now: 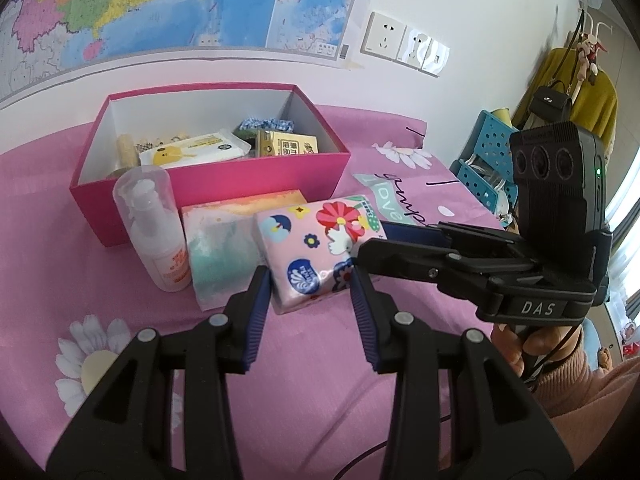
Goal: Organize soft objects
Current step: 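Lift the floral tissue pack with the right gripper toward the box, then carry the floral tissue pack over the pink box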
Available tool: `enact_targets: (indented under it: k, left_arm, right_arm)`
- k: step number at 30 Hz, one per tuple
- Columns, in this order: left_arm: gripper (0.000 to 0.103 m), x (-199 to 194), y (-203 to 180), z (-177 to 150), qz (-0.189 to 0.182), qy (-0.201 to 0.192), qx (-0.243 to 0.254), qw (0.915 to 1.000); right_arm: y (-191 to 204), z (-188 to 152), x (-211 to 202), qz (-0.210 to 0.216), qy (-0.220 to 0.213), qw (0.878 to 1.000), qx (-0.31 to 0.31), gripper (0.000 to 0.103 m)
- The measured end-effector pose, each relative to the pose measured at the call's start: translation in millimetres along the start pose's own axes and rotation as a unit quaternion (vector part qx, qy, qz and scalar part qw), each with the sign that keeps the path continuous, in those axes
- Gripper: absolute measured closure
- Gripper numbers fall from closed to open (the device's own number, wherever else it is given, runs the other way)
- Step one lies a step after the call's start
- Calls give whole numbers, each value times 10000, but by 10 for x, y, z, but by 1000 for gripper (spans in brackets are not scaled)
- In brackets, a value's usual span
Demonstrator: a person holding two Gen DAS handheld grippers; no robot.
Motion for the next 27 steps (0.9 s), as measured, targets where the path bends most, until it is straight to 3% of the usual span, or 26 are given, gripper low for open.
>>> enact_targets:
  k: [27]
  left_arm:
    - [60, -4, 23, 203, 80, -233, 70, 9997]
  right_arm:
    - [-30, 252, 5, 4, -153, 9998, -116, 67]
Point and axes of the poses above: each gripper's, at about its wrist camera, not at the fingertips, and x roughly the way its jaws point, y to its left, z to its top, the point moved 2 cm from there along x, roughly the way its jaws point, and after that the axes turned 10 degrees about z, right-handed, at the moved point
